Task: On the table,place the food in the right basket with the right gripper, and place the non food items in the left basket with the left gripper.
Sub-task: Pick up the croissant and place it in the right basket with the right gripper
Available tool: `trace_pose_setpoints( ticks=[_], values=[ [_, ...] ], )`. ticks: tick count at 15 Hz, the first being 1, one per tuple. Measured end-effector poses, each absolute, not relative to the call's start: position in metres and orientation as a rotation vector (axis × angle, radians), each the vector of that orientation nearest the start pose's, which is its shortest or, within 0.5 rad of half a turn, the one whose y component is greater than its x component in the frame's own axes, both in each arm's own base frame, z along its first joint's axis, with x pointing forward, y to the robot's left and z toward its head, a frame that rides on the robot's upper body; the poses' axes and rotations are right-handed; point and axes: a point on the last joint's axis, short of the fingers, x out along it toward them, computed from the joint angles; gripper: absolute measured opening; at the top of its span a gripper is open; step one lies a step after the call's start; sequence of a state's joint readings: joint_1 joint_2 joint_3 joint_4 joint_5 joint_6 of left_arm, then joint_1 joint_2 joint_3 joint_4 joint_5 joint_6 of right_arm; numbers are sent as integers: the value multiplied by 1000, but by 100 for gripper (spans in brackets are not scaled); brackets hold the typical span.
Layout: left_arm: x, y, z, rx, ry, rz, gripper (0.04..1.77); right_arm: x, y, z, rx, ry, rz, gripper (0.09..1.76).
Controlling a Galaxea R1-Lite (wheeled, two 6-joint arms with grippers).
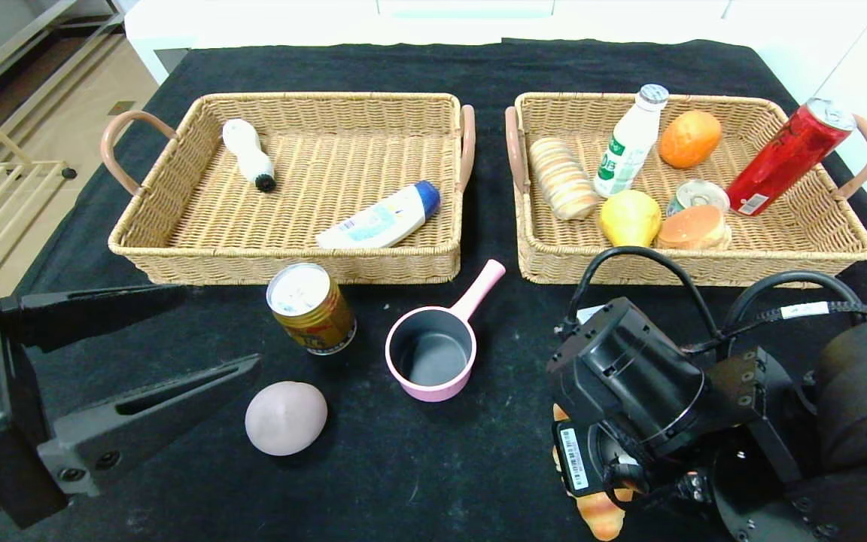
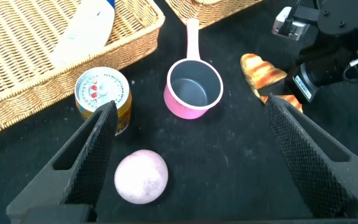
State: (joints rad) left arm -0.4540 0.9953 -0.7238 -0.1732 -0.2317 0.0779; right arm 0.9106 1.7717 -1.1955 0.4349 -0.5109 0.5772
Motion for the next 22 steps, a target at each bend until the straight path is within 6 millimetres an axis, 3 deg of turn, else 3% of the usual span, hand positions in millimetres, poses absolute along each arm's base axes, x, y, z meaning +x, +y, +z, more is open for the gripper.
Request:
trace_pose_setpoints(
  ticks=[5,12,18,22],
  values=[
    [112,-61,267,86,79,-689,172,189,225,194,-125,800,149,81],
    [112,-60,267,86,75,-688,172,186,212,259,-98,678,206,81],
    [112,-61,267,86,74,-687,172,208,201,299,-93,542,193,81],
    [112,-61,267,86,75,-687,172,234,198,322,-77,356,188,81]
  ],
)
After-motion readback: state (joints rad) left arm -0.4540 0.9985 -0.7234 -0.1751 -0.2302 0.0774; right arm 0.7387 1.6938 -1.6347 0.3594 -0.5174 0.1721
